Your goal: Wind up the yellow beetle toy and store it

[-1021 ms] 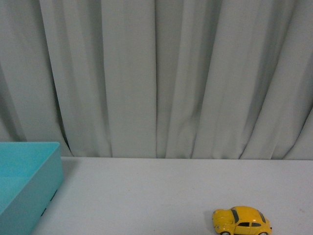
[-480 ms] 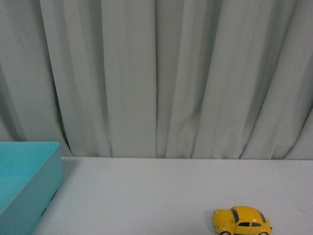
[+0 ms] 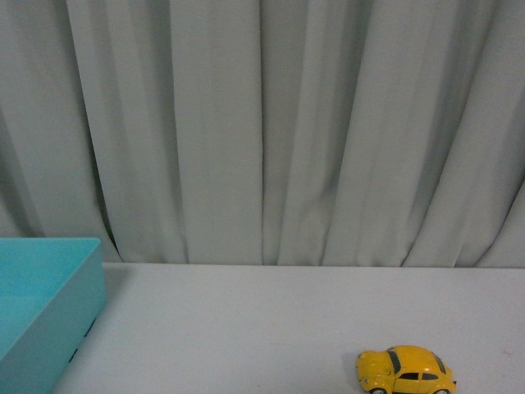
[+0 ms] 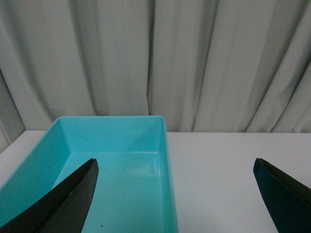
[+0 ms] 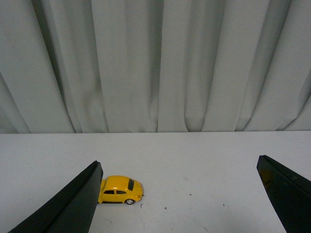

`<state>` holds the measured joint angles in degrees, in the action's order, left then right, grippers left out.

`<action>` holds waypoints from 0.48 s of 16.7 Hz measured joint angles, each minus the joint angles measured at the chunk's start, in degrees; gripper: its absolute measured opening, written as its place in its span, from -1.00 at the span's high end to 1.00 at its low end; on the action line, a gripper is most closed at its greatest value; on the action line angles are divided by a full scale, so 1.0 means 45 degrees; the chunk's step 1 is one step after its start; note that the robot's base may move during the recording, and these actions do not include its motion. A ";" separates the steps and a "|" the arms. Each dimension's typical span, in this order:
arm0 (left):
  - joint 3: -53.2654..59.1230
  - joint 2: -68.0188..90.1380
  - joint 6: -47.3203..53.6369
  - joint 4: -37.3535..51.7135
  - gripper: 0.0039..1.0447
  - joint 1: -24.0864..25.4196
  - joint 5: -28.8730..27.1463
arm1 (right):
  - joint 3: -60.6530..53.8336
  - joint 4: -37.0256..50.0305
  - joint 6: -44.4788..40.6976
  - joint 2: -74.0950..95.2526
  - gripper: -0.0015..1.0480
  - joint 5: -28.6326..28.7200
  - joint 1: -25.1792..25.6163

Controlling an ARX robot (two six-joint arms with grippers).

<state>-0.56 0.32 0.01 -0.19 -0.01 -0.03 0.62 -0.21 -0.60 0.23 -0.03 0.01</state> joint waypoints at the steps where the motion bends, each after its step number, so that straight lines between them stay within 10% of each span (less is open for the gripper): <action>1: -0.0005 0.0000 0.0000 0.0000 -0.88 0.0000 0.0000 | 0.0000 0.0000 0.0000 0.0000 -0.87 0.0000 0.0000; 7: 0.0000 0.0000 0.0000 0.0000 -0.88 0.0000 0.0000 | 0.0000 0.0000 0.0000 0.0000 -0.87 0.0000 0.0000; 8: 0.0000 0.0000 0.0000 0.0000 -0.88 0.0000 0.0005 | 0.0437 -0.1331 0.0986 0.0690 -0.87 -0.2429 -0.0942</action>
<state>-0.56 0.32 0.01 -0.19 -0.01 -0.01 2.59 -6.20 3.84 3.33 -10.96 -4.23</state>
